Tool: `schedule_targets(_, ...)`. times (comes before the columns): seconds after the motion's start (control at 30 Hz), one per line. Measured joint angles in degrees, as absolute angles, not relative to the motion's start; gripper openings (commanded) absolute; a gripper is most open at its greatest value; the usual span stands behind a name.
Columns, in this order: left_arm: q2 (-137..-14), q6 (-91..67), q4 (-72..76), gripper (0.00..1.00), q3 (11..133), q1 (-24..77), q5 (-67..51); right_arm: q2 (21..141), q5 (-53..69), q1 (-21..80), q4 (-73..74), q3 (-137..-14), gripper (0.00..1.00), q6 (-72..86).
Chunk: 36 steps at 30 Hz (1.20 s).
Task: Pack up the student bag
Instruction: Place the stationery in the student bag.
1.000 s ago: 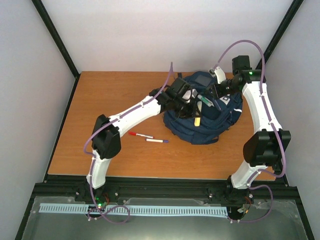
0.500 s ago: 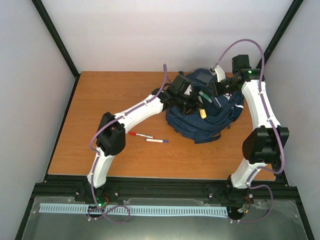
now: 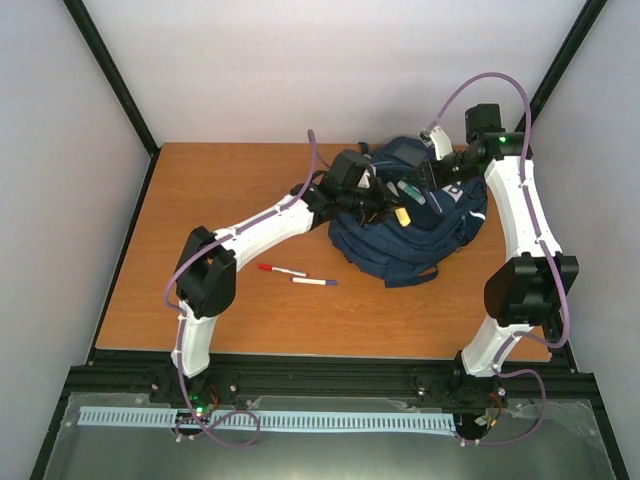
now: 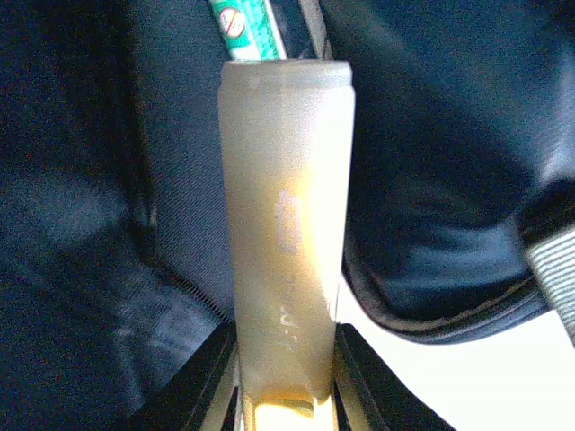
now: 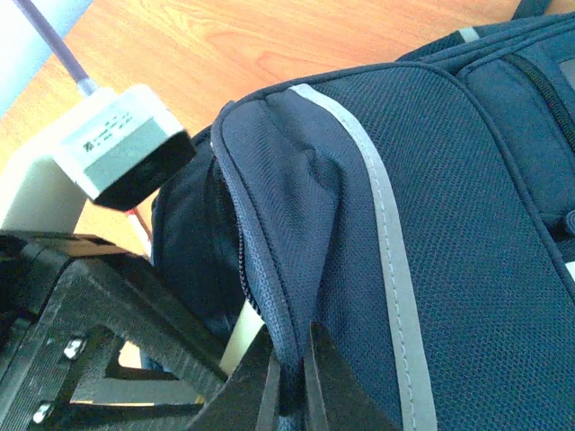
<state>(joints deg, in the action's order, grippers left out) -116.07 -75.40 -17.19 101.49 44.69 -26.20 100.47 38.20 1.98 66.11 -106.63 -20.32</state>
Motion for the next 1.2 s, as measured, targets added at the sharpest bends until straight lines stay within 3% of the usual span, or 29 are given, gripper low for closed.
schedule_targets(0.17, -120.2, -77.0, -17.2, 0.11, 108.3, 44.6, -24.4, 100.5, 39.0, 2.0, 67.2, -106.5, 0.03, -20.3)
schedule_targets(0.3, -123.9, -78.1, -17.4, 0.38, 113.7, 44.4, -22.6, 100.4, 39.7, 1.5, 65.4, -104.7, 0.03, -20.3)
schedule_targets(0.4, -125.4, -78.3, -18.6, 0.49, 114.6, 44.4, -22.1, 99.9, 39.9, 1.5, 62.6, -101.5, 0.03, -19.9)
schedule_targets(0.83, -121.0, -72.6, -21.7, 0.55, 109.1, 44.4, -21.6, 96.7, 40.1, 1.6, 56.9, -93.7, 0.03, -18.0)
schedule_targets(1.2, -102.5, -54.8, -26.5, 0.57, 89.2, 44.4, -24.4, 95.5, 43.1, 1.6, 47.5, -79.9, 0.03, -18.2)
